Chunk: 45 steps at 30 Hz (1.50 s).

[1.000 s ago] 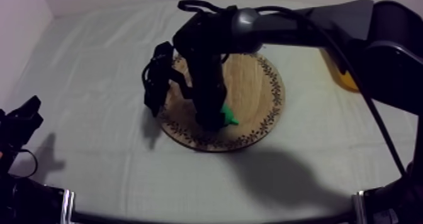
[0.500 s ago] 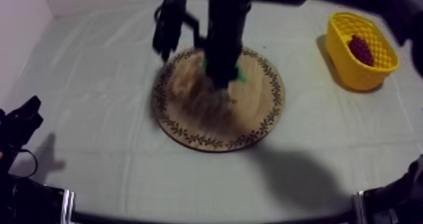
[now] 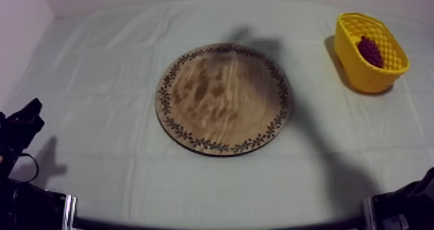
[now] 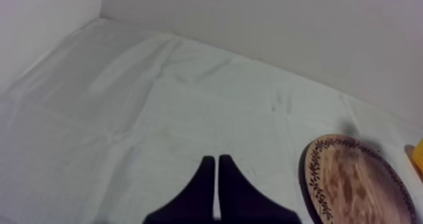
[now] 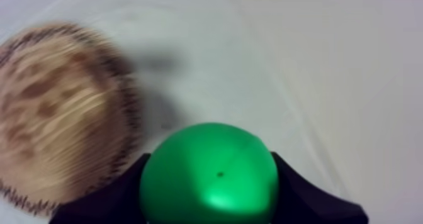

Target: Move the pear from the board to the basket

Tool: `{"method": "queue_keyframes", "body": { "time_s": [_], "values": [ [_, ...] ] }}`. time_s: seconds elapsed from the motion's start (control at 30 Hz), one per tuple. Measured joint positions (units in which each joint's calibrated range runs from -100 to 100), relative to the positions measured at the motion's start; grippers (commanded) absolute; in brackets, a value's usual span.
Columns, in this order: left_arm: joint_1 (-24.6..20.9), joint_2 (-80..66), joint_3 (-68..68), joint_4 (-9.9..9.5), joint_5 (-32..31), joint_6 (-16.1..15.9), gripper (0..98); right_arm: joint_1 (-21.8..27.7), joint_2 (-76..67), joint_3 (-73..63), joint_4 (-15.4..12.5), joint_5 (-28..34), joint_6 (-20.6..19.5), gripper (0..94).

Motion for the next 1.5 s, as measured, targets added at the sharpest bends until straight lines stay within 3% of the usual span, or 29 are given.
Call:
{"method": "queue_keyframes", "body": {
  "time_s": [0.27,0.4,0.67,0.87,1.2,1.33,1.5],
  "values": [
    [0.00,0.00,0.00,0.00,0.00,0.00,0.1,9.25,-0.49,0.44,3.61,-4.82,-7.76,35.8],
    [0.00,0.00,0.00,0.00,0.00,0.00,0.1,13.62,0.64,2.66,4.10,-6.70,-11.06,35.9],
    [0.00,0.00,0.00,0.00,0.00,0.00,0.1,20.22,3.36,11.45,4.16,-9.66,-12.41,36.5],
    [0.00,0.00,0.00,0.00,0.00,0.00,0.1,21.14,4.96,20.10,4.16,-12.52,-12.07,40.3],
    [0.00,0.00,0.00,0.00,0.00,0.00,0.1,20.26,7.82,28.24,3.16,-15.98,-10.72,62.6],
    [0.00,0.00,0.00,0.00,0.00,0.00,0.1,20.22,7.13,29.35,2.28,-19.08,-10.90,62.8],
    [0.00,0.00,0.00,0.00,0.00,0.00,0.1,21.28,1.70,32.03,1.28,-25.37,-11.29,55.7]
  ]
}}
